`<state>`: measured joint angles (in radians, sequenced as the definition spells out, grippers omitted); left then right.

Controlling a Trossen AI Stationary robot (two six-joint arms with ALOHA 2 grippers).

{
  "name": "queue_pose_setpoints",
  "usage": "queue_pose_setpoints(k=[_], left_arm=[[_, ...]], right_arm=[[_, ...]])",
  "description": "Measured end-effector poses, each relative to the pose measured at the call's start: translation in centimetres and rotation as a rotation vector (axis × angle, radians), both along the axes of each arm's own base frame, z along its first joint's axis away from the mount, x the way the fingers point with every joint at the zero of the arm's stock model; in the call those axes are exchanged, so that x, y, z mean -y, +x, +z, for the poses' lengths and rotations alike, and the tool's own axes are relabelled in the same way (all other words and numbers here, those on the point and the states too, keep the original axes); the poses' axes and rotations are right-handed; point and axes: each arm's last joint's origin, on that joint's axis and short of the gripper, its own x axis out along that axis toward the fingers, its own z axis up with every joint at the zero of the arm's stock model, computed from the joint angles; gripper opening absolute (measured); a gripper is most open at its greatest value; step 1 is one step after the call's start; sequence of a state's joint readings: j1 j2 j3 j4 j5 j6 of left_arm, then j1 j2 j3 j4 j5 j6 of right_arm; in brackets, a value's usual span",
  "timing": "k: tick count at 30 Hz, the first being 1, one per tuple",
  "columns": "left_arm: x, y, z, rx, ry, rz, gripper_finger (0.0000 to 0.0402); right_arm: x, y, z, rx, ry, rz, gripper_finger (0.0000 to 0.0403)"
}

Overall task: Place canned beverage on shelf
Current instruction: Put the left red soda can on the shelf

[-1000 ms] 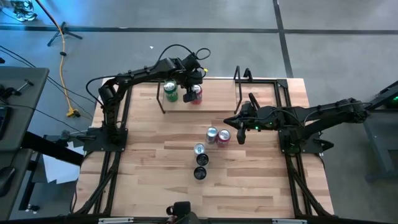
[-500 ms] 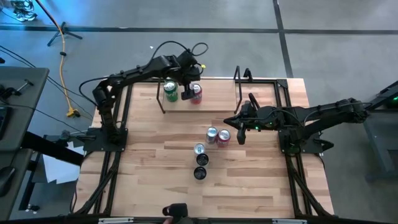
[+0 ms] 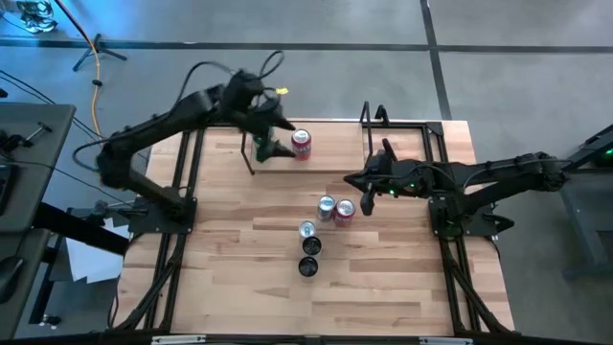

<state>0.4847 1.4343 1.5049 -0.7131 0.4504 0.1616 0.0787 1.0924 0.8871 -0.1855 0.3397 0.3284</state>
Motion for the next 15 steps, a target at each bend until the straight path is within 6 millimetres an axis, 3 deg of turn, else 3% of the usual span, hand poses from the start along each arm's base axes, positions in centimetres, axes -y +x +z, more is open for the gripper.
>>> queue_pose_setpoints(k=[4,9,15], left_arm=[[2.6,-2.6,-1.7,0.134,-0.039,0.083,0.0385],[5.6,-5.8,-5.4,0.217,-0.208,0.204,0.0384],[8.4,-8.7,-7.7,0.363,-0.303,0.159,0.0384]], right_arm=[[0.4,1.1,-0.7,-0.008,0.009,-0.008,0.0000],[0.6,2.8,-1.4,0.023,0.031,0.031,0.0000],[1.2,4.6,-2.0,0.085,0.053,0.066,0.0000]])
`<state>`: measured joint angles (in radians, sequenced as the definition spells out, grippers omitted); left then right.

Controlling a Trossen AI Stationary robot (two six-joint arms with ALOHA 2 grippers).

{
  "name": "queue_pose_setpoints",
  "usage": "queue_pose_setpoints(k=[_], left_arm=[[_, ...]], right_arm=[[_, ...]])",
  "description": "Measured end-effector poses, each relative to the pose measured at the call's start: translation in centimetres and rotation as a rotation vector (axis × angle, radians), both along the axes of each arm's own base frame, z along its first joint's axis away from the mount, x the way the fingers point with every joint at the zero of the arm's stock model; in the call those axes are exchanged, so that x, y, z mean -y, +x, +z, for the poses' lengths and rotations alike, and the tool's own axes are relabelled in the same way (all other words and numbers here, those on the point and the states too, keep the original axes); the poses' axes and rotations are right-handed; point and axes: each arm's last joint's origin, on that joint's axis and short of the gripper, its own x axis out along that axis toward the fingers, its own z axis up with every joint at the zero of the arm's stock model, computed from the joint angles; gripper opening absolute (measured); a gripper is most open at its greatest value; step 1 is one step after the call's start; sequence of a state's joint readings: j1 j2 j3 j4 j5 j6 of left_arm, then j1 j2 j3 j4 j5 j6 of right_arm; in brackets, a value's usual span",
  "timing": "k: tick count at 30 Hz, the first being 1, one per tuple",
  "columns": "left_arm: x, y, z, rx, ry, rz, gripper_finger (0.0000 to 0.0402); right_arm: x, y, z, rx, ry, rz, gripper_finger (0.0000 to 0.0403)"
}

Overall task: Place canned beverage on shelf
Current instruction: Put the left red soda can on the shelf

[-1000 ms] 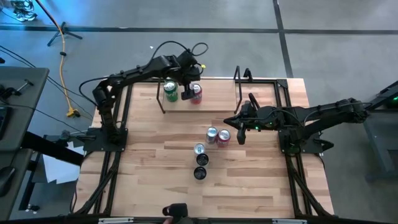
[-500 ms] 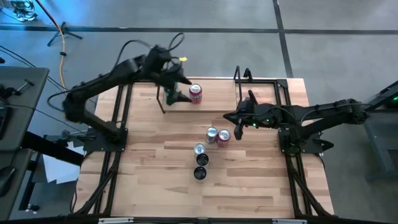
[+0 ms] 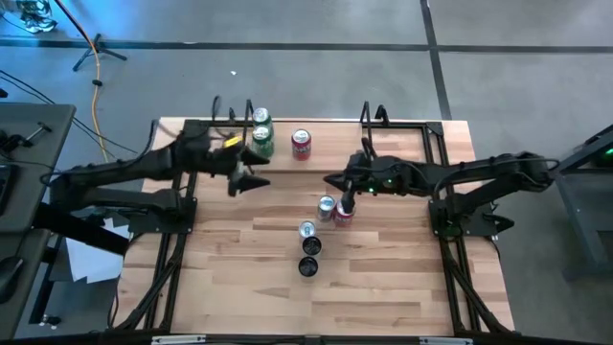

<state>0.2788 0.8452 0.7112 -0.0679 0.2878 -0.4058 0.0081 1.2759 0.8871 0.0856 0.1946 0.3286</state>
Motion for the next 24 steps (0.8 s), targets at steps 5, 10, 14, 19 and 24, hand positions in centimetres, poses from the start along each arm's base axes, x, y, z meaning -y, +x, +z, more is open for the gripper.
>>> queue_pose_setpoints(k=[5,10,14,19,24], left_arm=[[1.5,-1.9,-1.0,0.192,0.016,0.075,0.0384],[2.3,-2.9,-2.5,0.215,-0.044,0.096,0.0384],[2.5,-2.9,-3.1,0.197,-0.149,0.088,0.0384],[2.4,-2.6,-3.2,0.192,-0.156,0.092,0.0384],[2.3,-2.3,-3.4,0.177,-0.156,0.118,0.0384]], right_arm=[[0.2,0.6,0.0,0.041,0.030,0.052,0.0000],[0.0,0.7,0.5,0.093,0.050,0.132,0.0000],[-0.2,0.8,0.9,0.130,0.059,0.182,0.0000],[-0.2,0.8,1.1,0.153,0.076,0.179,0.0000],[-0.2,0.8,1.0,0.154,0.108,0.171,0.0000]])
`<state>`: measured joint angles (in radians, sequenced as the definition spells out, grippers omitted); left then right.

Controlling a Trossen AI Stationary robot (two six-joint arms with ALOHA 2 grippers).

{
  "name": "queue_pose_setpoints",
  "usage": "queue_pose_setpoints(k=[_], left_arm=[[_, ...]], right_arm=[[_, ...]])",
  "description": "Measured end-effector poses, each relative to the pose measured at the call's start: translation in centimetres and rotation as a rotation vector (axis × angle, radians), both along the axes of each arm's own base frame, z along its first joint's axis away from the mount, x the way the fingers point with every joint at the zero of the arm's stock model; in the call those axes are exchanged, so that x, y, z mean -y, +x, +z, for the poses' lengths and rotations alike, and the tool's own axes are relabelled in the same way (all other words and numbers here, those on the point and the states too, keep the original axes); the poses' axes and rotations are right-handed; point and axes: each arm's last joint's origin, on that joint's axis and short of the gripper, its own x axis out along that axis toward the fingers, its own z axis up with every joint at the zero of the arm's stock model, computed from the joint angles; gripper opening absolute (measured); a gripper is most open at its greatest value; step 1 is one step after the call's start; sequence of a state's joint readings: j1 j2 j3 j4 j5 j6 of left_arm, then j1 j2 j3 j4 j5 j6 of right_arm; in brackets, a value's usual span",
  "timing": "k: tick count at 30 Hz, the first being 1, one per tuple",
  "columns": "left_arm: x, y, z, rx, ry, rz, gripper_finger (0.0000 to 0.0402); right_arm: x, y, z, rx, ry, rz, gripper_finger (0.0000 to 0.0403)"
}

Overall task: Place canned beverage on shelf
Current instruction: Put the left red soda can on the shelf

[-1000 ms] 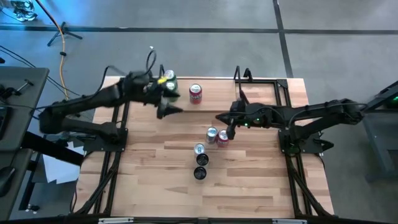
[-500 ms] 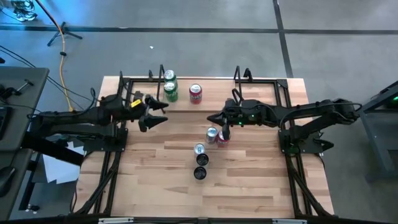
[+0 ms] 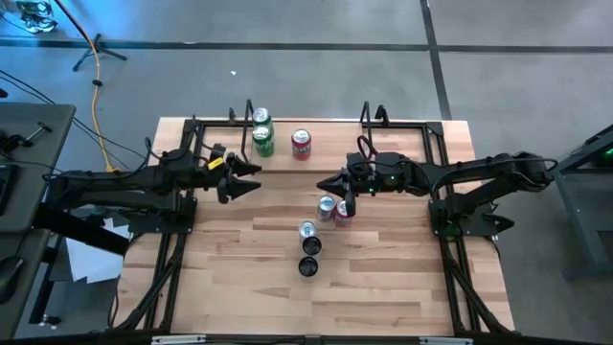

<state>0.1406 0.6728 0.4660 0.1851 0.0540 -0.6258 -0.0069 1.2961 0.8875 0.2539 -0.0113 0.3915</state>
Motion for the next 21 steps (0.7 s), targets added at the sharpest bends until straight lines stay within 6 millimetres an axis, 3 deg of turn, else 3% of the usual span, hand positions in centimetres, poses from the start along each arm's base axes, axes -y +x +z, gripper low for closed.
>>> queue_pose_setpoints(k=[6,16,21], left_arm=[[0.0,0.2,-0.1,-0.011,0.061,0.000,0.0384],[-0.2,1.0,-0.9,-0.114,0.492,-0.010,0.0375],[-0.4,1.8,-1.8,-0.169,0.442,0.018,0.0368]], right_arm=[[0.0,0.0,0.0,0.002,0.023,-0.003,0.0000],[0.0,0.0,0.0,0.003,0.035,-0.015,0.0000],[0.0,0.0,0.0,0.003,0.008,-0.011,0.0000]])
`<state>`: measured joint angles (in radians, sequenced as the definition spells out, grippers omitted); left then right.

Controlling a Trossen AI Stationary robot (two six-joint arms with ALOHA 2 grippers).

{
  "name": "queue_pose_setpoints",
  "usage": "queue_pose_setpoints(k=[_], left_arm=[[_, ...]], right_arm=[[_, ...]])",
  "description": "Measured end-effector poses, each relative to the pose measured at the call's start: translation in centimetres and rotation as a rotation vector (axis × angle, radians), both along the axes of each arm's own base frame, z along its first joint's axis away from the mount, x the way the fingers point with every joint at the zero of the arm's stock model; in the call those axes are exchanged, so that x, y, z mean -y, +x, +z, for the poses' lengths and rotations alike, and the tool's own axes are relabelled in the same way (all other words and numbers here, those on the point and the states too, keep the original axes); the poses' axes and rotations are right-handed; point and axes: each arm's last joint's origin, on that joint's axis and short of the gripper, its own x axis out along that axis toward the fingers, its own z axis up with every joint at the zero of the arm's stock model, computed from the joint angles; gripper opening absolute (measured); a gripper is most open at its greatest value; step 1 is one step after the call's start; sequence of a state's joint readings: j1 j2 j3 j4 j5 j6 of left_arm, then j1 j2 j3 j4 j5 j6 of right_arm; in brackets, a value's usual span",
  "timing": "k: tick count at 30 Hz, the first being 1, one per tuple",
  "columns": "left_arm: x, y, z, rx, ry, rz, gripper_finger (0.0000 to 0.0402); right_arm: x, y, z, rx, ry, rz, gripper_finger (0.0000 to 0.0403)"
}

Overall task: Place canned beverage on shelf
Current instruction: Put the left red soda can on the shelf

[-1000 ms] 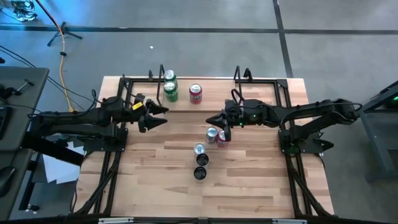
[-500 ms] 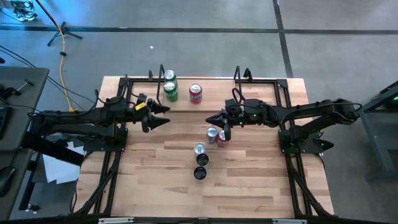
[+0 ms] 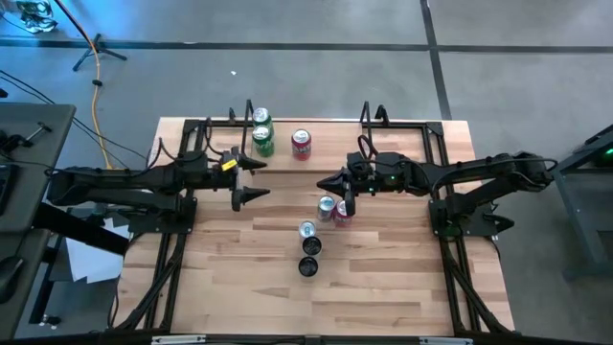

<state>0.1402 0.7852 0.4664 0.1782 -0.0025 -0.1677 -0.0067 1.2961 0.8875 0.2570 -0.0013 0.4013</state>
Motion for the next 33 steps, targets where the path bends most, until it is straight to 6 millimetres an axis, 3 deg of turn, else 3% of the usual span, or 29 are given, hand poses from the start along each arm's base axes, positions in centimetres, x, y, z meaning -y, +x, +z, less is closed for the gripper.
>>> queue_pose_setpoints(k=[5,8,11,15,17,23,33], left_arm=[[-0.3,0.7,-0.8,-0.022,-0.154,0.081,0.0359],[-0.3,0.8,-0.7,-0.002,-0.203,0.135,0.0316],[-0.2,0.9,0.5,0.038,-0.182,0.158,0.0229],[-0.2,0.6,2.7,0.091,-0.123,0.157,0.0064],[-0.2,0.3,3.6,0.118,-0.098,0.161,0.0019],[-0.6,-1.4,5.3,0.178,-0.029,0.203,0.0004],[0.3,-7.0,7.9,0.368,0.020,0.161,0.0001]], right_arm=[[0.1,0.0,0.0,-0.003,-0.090,0.009,0.0000],[0.5,0.0,0.0,-0.006,-0.138,0.005,0.0000],[1.2,0.0,0.0,-0.009,-0.197,-0.010,0.0000],[2.7,-0.1,0.2,-0.083,-0.188,-0.056,0.0000],[3.5,0.3,0.7,-0.170,-0.162,-0.077,0.0000],[5.9,3.8,2.0,-0.469,-0.095,-0.116,0.0000],[11.1,10.1,-1.6,-0.883,-0.006,-0.238,0.0000]])
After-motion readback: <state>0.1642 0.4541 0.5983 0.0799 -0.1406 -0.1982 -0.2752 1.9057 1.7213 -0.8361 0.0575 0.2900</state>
